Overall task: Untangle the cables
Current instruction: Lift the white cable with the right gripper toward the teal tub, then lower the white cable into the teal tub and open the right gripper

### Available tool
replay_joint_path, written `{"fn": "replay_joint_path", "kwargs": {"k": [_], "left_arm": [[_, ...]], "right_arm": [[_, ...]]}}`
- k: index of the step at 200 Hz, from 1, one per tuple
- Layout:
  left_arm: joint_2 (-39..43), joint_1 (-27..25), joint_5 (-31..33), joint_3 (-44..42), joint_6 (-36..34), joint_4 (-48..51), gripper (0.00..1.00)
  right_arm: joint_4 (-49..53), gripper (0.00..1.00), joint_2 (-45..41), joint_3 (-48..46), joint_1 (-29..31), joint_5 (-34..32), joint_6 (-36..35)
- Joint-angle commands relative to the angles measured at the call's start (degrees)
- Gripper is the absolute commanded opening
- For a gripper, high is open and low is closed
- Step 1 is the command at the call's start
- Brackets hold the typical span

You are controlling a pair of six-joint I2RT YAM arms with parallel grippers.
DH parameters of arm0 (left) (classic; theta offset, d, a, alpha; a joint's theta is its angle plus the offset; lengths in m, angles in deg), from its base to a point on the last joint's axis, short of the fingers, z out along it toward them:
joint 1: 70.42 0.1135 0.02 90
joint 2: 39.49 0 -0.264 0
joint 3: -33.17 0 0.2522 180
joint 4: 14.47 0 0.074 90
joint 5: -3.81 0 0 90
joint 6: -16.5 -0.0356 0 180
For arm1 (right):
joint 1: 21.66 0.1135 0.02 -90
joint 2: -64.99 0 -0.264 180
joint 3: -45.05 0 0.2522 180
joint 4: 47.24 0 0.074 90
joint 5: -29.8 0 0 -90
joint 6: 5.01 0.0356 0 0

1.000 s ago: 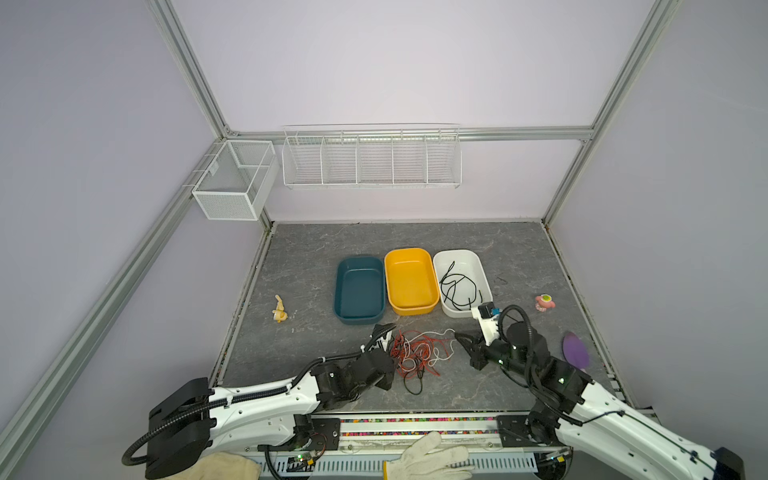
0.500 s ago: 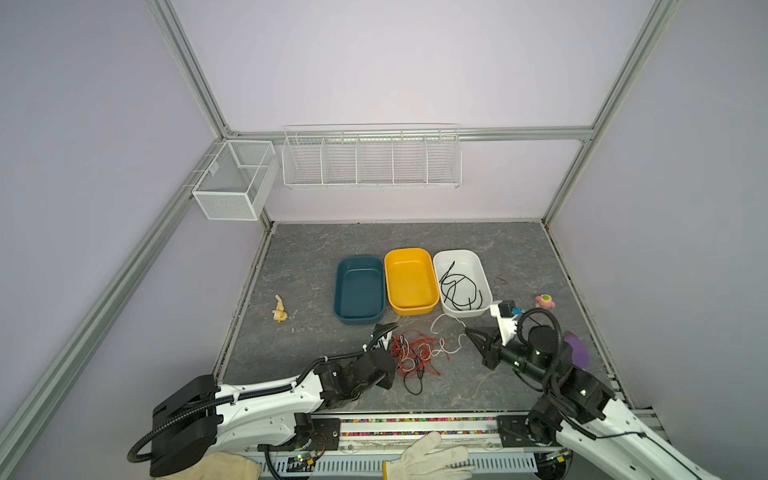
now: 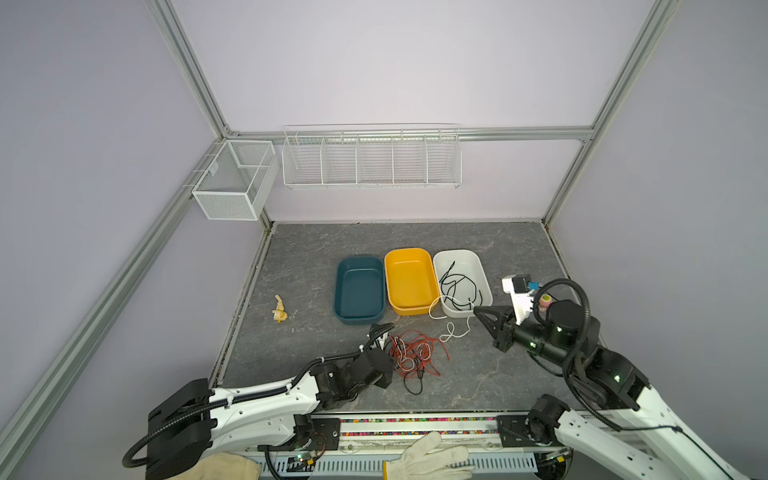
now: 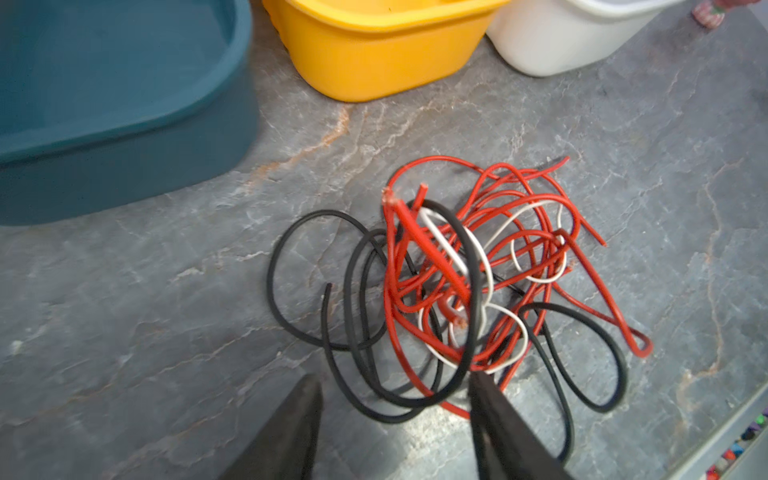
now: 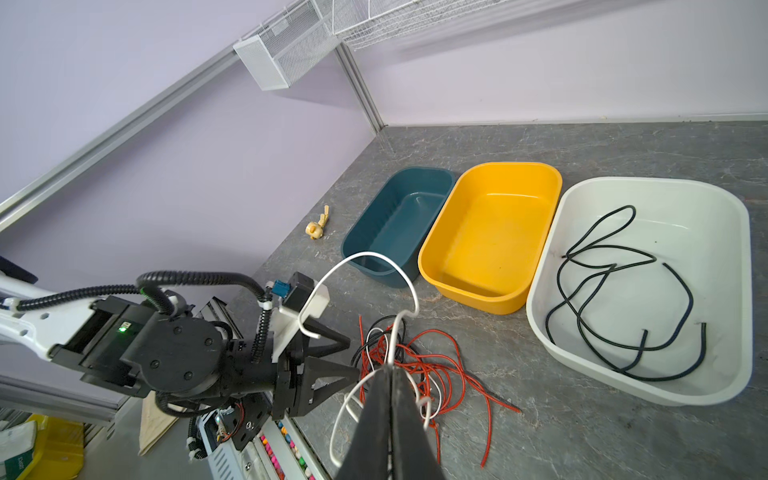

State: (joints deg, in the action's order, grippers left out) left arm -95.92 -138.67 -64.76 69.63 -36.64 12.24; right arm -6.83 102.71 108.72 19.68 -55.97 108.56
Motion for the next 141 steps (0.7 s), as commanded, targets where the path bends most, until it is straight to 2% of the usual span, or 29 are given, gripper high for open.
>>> {"fn": "replay_joint_path", "kwargs": {"k": [1, 24, 43, 52, 60, 102, 125, 141], "left_arm": [[4.3, 0.2, 4.3, 3.8, -2.0, 8.1, 0.68], [8.6, 0.4, 6.7, 6.8, -3.6, 15.4, 0.76], [11.5, 0.4, 9.1, 8.0, -1.3, 17.8, 0.83], [12.6, 0.3, 10.1, 8.9, -0.1, 19.0, 0.89], [12.9, 0.4, 11.1, 10.2, 0.5, 20.6, 1.00], [12.5, 0.4, 17.5, 19.9, -0.3, 29.5, 0.99], [11.6, 0.4, 22.8, 24.2, -7.1, 32.1, 0.99], [12.9, 0.9, 26.8, 23.9, -12.8, 30.7, 0.99]], "right_arm": [[3.3, 0.06, 7.0, 6.1, -0.2, 1.5, -2.2], [4.1, 0.06, 14.7, 12.4, -0.2, 2.3, -3.7], [3.6, 0.06, 21.2, 16.9, -0.2, 3.5, -3.8], [4.3, 0.06, 25.0, 20.0, -0.1, 5.0, -4.1], [5.0, 0.06, 28.2, 22.5, -0.2, 6.3, -4.3], [6.9, 0.07, 43.6, 33.4, 0.0, 10.7, -3.2], [5.7, 0.06, 49.0, 37.3, 0.2, 11.4, -2.9], [4.8, 0.07, 52.5, 39.8, 0.2, 11.7, -2.8]]}}
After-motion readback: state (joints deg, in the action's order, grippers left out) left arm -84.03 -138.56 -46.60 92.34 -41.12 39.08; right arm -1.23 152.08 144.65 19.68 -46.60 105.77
